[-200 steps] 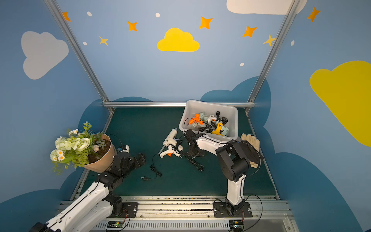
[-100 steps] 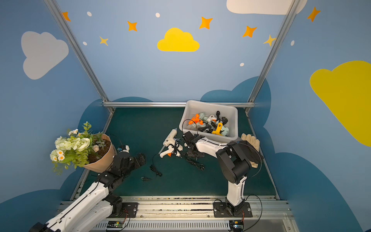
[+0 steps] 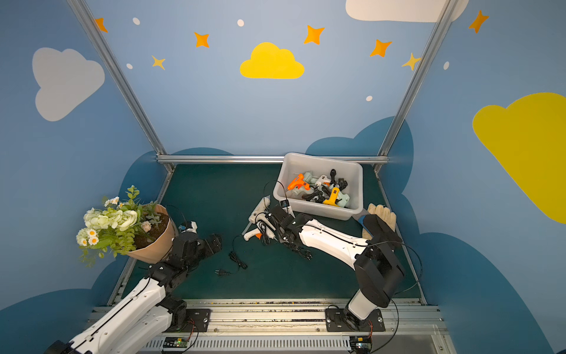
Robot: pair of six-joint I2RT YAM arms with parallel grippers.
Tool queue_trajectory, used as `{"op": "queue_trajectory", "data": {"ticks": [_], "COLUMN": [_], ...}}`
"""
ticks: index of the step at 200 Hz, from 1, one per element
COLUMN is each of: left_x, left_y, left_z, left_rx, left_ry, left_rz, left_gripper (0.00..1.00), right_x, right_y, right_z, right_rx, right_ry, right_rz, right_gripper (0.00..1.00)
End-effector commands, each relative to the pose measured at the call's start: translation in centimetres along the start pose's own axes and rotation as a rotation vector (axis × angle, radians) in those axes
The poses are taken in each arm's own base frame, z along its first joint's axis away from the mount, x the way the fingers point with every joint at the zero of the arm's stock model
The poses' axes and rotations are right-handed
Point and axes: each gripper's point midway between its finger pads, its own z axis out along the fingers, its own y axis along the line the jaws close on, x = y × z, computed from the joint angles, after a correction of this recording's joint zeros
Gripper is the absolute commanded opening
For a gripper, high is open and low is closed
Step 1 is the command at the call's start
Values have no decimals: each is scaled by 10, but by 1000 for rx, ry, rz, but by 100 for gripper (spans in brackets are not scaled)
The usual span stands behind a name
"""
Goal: Put the hot melt glue gun into the storage box
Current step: Pick up the hot melt adhesive gun from the center of the board.
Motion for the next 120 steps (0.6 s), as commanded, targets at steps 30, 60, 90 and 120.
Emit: {"op": "queue_trajectory", "data": {"ticks": [30,60,90,120], "left_x": [-4,-5,-4,-4], "left_y": [0,0,1,0], "left_z": [-3,-3,-2,-2], "left_rx": [-4,-5,-5,-2], "left_ry": [-11,-15,-14,-13], "left_rz": [-9,-11,-13,-15], "left_gripper": [100,100,100,100], "right_x": [-57,-78,-98,-114], "right_y": [8,-5,-21,-45], "right_z": [-76,-107,-135,-157], "right_rx": [-177,-202,-235,-257], "right_ry": [-230,-358,-491,-556], "right_rz": [16,73,125,186], "right_gripper": [0,0,0,0]}}
